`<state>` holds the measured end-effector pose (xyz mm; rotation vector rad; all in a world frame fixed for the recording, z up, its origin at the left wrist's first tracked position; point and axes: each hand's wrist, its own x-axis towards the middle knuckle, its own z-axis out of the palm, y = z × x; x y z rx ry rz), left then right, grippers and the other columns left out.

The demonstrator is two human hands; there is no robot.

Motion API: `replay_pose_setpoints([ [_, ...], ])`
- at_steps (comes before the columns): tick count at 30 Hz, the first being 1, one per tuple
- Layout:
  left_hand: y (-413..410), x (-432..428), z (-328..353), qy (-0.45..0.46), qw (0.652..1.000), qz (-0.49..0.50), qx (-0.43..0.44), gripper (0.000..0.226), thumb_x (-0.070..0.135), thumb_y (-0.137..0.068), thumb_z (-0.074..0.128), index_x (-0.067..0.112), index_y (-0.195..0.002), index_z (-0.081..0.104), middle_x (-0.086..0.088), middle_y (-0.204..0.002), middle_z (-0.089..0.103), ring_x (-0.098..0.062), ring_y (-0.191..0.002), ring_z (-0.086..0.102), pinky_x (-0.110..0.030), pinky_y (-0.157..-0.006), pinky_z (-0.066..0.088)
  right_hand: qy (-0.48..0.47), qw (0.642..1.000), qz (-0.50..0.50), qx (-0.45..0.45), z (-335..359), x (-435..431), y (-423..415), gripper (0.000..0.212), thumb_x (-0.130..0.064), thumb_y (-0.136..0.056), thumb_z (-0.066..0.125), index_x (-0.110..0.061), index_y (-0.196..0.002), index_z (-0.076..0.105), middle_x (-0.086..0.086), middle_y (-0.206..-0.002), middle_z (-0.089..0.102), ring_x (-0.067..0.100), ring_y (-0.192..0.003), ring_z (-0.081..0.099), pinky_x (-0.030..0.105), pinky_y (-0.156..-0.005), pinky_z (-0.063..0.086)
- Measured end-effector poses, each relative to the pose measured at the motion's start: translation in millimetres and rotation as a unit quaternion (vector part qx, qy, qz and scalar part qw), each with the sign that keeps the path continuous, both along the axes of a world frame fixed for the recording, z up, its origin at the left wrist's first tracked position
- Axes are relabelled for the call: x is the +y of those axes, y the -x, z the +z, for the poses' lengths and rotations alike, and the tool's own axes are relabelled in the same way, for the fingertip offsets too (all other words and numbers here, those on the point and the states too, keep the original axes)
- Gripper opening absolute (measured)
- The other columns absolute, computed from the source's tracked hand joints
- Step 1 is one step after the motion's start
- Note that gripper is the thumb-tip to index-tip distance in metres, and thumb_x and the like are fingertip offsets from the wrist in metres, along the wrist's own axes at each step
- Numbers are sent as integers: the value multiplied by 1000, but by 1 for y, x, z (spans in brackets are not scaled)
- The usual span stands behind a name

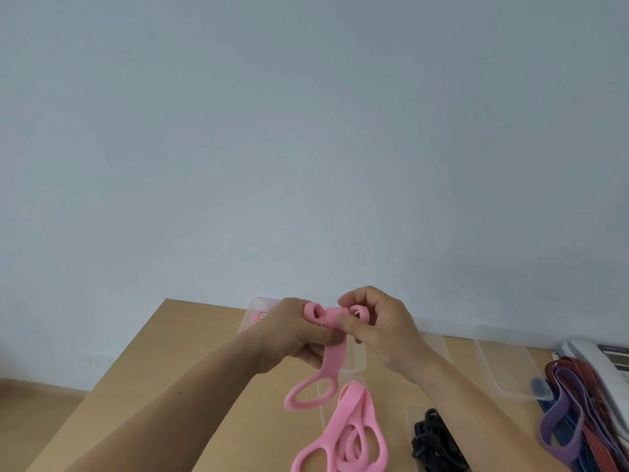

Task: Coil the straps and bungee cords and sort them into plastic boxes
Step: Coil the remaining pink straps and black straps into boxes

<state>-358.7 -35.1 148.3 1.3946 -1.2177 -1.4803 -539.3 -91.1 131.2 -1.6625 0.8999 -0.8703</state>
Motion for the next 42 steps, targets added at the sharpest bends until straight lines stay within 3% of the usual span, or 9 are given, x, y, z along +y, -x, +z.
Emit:
replay_pose_setpoints([
  [7, -2, 2, -2, -38, 994, -16, 99, 40, 28, -89, 66, -3, -115, 66, -20, -99, 72, -29, -84, 69, -33, -73, 56, 41, 999, 19, 26, -3, 3, 5, 24, -21, -81, 81, -32, -95, 65, -17, -74, 66, 8, -69, 61, 23, -70, 55],
  [11, 1, 0, -5, -7, 992, 23, 123, 27, 10, -87, 74, 2, -111, 64, -20, -100, 73, -28, -85, 70, -32, -71, 57, 22, 999, 17, 20, -5, 4, 7, 33, -10, -81, 77, -34, -99, 65, 0, -94, 69, 20, -85, 68, 32, -77, 58],
  [14, 1, -1, -5, 35, 990, 40, 127, 30, 2, -84, 75, 0, -111, 64, -23, -100, 72, -31, -87, 70, -33, -75, 58, -16, 1000, 19, -8, -4, 3, 11, 27, -19, -82, 76, -27, -105, 66, -5, -100, 71, 18, -83, 66, 29, -75, 56],
  [18, 3, -1, -7, 110, 990, 52, 65, 26, -3, -84, 74, 7, -106, 67, -22, -98, 71, -27, -84, 69, -35, -76, 57, -88, 994, 23, -57, 1, 5, 8, 41, -46, -78, 77, -12, -99, 68, 1, -81, 69, 20, -69, 63, 31, -67, 52],
  [24, 8, 1, -17, 168, 983, 56, 53, 26, -1, -84, 75, 10, -106, 69, -18, -100, 74, -32, -93, 71, -41, -85, 58, -84, 996, -11, -30, 3, 3, 4, 26, -31, -95, 63, -6, -87, 64, -6, -60, 60, 15, -58, 60, 30, -54, 48],
  [27, 7, 2, -16, 155, 984, 46, 77, 31, 3, -81, 77, 9, -110, 67, -21, -103, 73, -38, -97, 71, -47, -87, 58, -88, 995, -11, -38, 3, 4, 4, 28, -32, -93, 65, -4, -90, 64, -5, -62, 60, 15, -59, 61, 30, -55, 49],
  [33, 0, 3, -15, 66, 993, 40, 90, 40, -2, -83, 74, 5, -120, 59, -24, -114, 66, -37, -96, 71, -41, -80, 59, -87, 995, -10, -43, -1, 6, 3, 23, -25, -87, 74, -5, -94, 65, -2, -67, 65, 17, -59, 63, 29, -54, 50],
  [38, 4, 7, -14, 10, 997, -15, 70, 33, 7, -91, 68, -9, -119, 57, -22, -101, 70, -28, -75, 67, -34, -66, 57, -57, 998, -15, -36, -5, 6, 5, 19, -19, -84, 77, -17, -99, 65, -6, -87, 69, 23, -62, 62, 30, -55, 52],
  [42, 4, 7, -11, 7, 995, -22, 97, 37, 6, -89, 66, -12, -120, 56, -23, -96, 68, -32, -78, 67, -36, -70, 57, -29, 999, 7, -32, -3, 7, 7, 21, -19, -83, 78, -30, -95, 65, 0, -95, 68, 18, -70, 67, 29, -62, 55],
])
